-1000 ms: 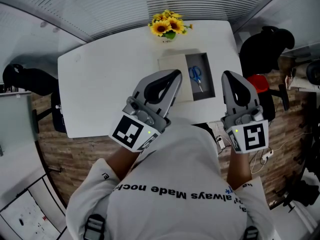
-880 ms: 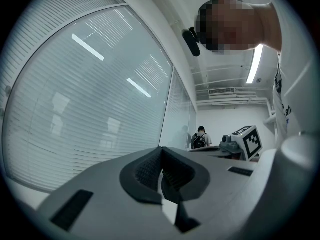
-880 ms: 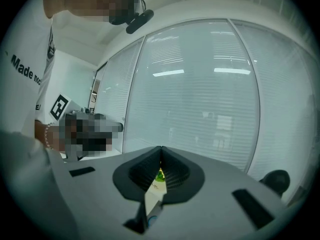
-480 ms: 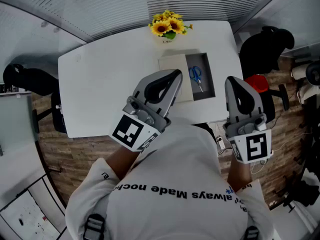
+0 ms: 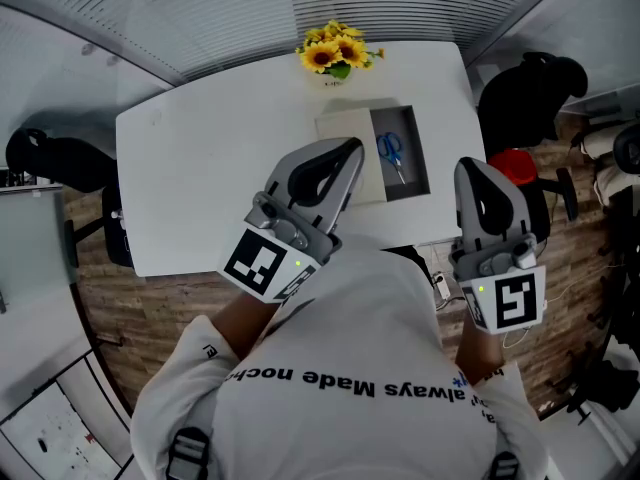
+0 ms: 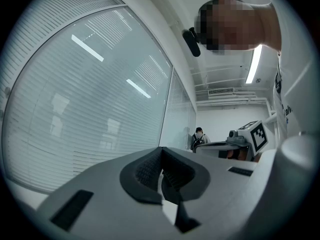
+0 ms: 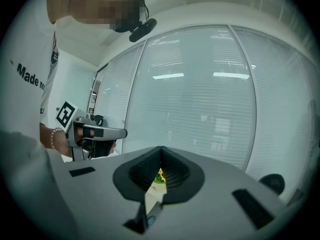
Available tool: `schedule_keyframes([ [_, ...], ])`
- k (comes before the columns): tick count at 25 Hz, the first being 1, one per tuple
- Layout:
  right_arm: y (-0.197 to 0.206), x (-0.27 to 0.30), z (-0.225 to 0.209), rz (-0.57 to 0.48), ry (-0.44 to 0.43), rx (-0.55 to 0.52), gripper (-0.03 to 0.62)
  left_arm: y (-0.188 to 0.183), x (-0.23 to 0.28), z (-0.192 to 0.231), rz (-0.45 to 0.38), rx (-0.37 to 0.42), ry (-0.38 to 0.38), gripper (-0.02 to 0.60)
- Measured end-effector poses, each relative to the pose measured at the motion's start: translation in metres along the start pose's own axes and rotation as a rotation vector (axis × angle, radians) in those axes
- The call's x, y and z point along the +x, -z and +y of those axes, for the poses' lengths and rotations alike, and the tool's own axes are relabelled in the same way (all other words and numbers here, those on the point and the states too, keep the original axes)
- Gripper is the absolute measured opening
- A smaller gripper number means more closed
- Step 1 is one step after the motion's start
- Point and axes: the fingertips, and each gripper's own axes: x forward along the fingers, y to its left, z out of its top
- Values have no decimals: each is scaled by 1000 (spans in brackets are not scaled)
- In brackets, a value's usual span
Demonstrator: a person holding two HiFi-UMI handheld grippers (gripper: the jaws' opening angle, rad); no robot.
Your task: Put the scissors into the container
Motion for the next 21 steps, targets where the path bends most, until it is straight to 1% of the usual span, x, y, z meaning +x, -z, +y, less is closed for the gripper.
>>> schedule_keyframes([
  [21, -1, 0, -1, 0, 6, -2, 6, 1, -1, 1, 0, -3, -4, 20],
])
